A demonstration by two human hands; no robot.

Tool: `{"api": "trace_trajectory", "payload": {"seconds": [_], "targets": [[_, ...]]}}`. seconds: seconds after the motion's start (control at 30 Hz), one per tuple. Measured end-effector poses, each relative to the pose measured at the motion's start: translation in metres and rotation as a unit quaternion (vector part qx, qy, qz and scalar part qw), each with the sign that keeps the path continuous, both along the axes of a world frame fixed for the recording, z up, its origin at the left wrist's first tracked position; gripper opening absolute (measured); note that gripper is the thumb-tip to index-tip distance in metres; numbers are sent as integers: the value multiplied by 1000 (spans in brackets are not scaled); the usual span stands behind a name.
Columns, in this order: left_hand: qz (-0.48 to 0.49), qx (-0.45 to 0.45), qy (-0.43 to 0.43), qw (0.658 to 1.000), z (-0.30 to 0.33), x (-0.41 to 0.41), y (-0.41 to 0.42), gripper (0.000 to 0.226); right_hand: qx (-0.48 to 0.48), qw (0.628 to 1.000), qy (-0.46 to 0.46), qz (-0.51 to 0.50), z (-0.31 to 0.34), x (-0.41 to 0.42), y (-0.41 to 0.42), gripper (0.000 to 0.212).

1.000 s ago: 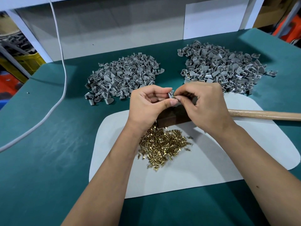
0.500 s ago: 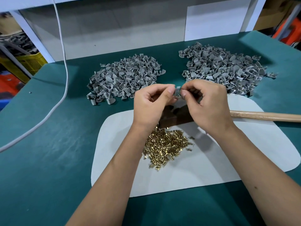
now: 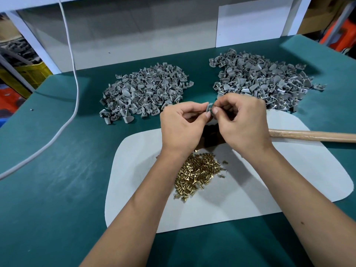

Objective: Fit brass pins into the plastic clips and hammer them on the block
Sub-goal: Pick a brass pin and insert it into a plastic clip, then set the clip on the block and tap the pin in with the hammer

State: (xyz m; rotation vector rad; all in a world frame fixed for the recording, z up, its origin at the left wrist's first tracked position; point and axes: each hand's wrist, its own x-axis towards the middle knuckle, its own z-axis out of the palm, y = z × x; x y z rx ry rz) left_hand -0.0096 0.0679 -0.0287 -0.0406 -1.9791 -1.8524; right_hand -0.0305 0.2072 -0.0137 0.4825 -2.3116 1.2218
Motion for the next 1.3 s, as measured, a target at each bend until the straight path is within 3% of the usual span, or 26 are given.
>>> {"api": "trace_trajectory", "payload": {"seconds": [0.33, 0.6, 0.73, 0.87, 1.0, 1.13, 1.3], "targets": [[11, -54, 0, 999, -3, 0, 0, 22, -2, 999, -36, -8, 1, 0, -1, 8], [7, -157, 42, 987, 1, 4, -3, 28, 119, 988, -77, 68, 28, -12, 31, 17], [30, -205, 39, 978, 4, 5, -6, 34, 248, 954, -163, 46, 39, -27, 69, 11], [24, -232, 14, 972, 7, 2, -14, 20, 373, 892, -244, 74, 35, -30, 95, 9], [3, -312, 35, 950, 3, -1, -22, 12, 367, 896, -240, 74, 20, -29, 94, 17], [-7, -302, 16, 953, -1, -4, -24, 11, 403, 883, -229, 70, 17, -30, 98, 10], [-2, -267, 1, 964, -4, -5, -28, 13, 261, 941, -206, 67, 39, -27, 100, 20]]}}
